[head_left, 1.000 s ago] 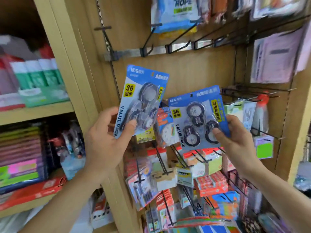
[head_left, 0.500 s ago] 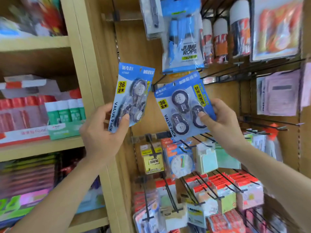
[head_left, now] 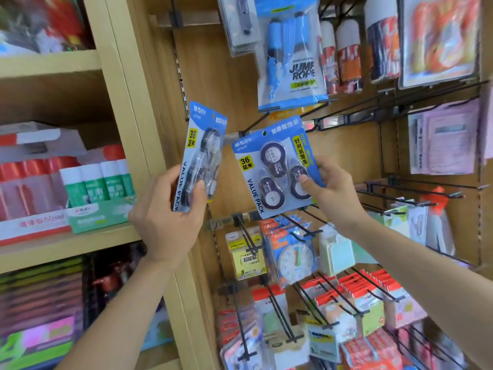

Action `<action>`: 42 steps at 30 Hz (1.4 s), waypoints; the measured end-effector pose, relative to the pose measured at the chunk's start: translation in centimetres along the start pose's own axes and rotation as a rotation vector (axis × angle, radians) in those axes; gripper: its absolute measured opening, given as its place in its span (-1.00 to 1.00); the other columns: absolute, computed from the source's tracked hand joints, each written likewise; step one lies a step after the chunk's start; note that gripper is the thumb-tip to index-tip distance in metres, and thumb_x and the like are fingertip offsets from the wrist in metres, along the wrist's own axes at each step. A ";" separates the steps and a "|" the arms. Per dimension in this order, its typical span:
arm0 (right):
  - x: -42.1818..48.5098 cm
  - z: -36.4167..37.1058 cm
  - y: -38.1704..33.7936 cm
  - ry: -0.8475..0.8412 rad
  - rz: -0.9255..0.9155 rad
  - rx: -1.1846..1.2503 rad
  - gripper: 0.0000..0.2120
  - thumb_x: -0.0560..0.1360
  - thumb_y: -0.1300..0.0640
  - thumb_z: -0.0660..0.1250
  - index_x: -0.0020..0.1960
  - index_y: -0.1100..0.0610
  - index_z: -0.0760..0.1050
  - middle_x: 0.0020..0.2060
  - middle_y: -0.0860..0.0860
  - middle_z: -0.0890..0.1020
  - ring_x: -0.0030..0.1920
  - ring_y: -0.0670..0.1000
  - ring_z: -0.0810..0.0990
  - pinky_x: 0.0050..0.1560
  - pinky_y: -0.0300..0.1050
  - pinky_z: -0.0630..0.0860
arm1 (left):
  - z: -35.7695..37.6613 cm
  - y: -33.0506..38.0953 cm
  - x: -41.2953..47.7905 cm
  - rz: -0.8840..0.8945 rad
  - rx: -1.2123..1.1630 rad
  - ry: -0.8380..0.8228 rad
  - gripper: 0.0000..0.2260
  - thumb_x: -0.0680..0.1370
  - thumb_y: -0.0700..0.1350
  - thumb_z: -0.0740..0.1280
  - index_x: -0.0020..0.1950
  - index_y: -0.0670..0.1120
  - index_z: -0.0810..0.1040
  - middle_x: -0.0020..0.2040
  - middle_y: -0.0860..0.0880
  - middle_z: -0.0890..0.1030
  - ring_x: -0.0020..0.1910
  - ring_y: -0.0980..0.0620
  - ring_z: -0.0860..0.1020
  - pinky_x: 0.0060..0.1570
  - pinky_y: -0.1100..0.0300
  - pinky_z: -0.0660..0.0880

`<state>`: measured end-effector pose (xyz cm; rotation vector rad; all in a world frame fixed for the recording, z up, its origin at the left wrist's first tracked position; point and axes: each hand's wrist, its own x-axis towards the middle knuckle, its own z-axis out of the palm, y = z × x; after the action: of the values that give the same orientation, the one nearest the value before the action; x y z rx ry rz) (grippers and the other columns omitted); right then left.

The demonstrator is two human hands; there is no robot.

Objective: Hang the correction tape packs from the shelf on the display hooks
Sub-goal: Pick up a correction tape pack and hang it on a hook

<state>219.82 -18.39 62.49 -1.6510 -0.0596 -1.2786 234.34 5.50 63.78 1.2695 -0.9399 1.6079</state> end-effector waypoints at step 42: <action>1.4 7.0 -2.4 -0.245 0.118 0.345 -0.51 0.35 0.09 0.53 0.25 0.04 0.52 0.09 0.01 0.68 0.12 -0.04 0.64 0.12 -0.11 0.54 | -0.6 0.3 0.0 -0.010 -0.153 -0.070 -0.71 0.55 0.00 0.43 0.16 -0.15 0.58 -0.12 0.08 0.62 -0.21 0.09 0.57 -0.20 0.23 0.48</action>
<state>223.99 -12.88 65.56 -1.4781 -0.3095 -0.9140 233.83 5.93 63.63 1.2293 -1.0773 1.4625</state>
